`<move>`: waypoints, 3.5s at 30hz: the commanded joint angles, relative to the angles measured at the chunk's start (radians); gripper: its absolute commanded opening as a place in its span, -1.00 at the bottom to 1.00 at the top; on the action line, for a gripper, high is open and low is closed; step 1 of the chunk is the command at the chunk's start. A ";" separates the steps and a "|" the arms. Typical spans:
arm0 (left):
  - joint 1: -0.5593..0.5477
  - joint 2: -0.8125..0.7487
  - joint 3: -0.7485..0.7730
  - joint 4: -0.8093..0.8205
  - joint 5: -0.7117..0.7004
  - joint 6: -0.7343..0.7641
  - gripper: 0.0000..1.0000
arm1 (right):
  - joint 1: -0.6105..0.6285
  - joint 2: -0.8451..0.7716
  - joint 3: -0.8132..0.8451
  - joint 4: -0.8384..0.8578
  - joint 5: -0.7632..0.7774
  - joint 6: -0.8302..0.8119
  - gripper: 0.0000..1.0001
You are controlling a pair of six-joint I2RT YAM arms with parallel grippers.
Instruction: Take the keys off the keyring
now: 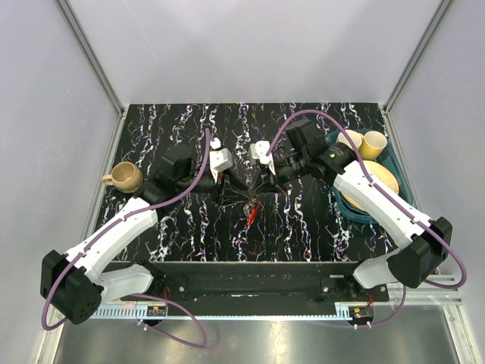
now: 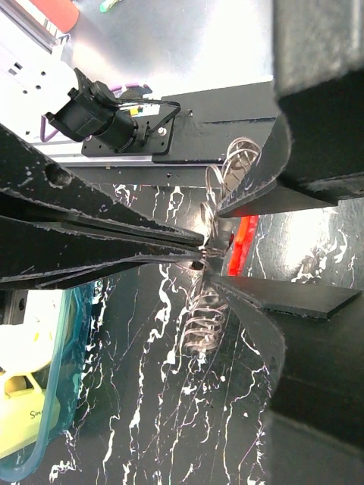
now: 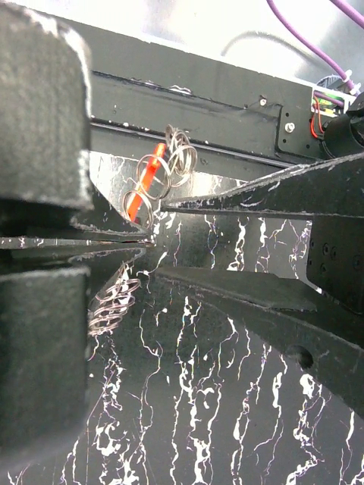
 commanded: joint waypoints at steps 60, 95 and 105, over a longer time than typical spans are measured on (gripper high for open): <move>0.011 -0.098 -0.145 0.714 -0.020 -0.492 -1.00 | -0.006 -0.494 -0.627 1.222 0.326 0.852 -0.25; 0.011 -0.105 -0.214 0.904 -0.071 -0.604 -1.00 | -0.006 -0.600 -0.714 1.136 0.362 0.921 -0.55; 0.011 -0.099 -0.211 0.913 -0.051 -0.615 -1.00 | -0.006 -0.596 -0.659 1.219 0.263 0.950 -0.60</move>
